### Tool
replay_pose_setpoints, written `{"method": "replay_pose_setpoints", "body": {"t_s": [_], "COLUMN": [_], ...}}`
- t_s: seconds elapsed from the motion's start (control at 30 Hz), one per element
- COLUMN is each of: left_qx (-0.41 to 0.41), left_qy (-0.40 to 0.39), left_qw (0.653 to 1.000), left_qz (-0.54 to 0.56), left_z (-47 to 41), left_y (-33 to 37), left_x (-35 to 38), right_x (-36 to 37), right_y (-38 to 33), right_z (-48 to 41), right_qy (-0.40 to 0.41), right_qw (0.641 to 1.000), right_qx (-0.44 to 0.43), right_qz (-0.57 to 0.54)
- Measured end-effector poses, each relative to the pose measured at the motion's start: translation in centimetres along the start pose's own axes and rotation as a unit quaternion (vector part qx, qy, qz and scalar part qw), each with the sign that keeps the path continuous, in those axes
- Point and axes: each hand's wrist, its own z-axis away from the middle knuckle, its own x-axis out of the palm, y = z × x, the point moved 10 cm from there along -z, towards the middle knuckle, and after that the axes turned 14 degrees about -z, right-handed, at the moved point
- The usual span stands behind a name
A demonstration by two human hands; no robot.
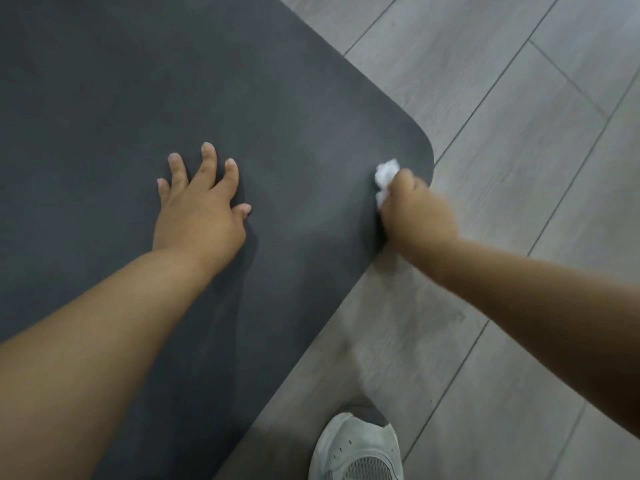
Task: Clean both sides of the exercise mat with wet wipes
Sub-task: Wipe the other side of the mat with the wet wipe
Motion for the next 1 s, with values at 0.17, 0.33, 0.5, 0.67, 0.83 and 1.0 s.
{"method": "replay_pose_setpoints", "body": {"t_s": [0.17, 0.33, 0.5, 0.67, 0.83, 1.0], "left_qx": [0.002, 0.003, 0.014, 0.015, -0.058, -0.07], "left_qy": [0.008, 0.019, 0.017, 0.006, -0.059, -0.128], "left_qw": [1.0, 1.0, 0.999, 0.998, 0.995, 0.988], "left_qz": [-0.005, 0.012, 0.039, 0.053, 0.063, 0.042], "left_z": [0.1, 0.3, 1.1, 4.2, 7.9, 7.3], "left_y": [0.1, -0.1, -0.1, -1.5, -5.0, -4.7], "left_x": [0.1, 0.1, 0.1, 1.1, 3.1, 4.1], "right_x": [4.2, -1.8, -3.2, -3.7, -3.7, 0.7], "right_y": [-7.0, 1.6, 5.2, 6.1, 1.3, -2.9], "right_z": [9.3, -0.5, -1.7, 2.4, 4.1, 4.7], "right_qy": [-0.148, -0.035, -0.021, 0.071, 0.104, 0.06], "right_qw": [0.943, 0.999, 0.99, 0.976, 0.974, 0.981], "right_qx": [-0.297, -0.008, 0.14, 0.185, 0.074, 0.051], "right_qz": [0.001, 0.024, -0.009, -0.088, -0.187, -0.178]}}
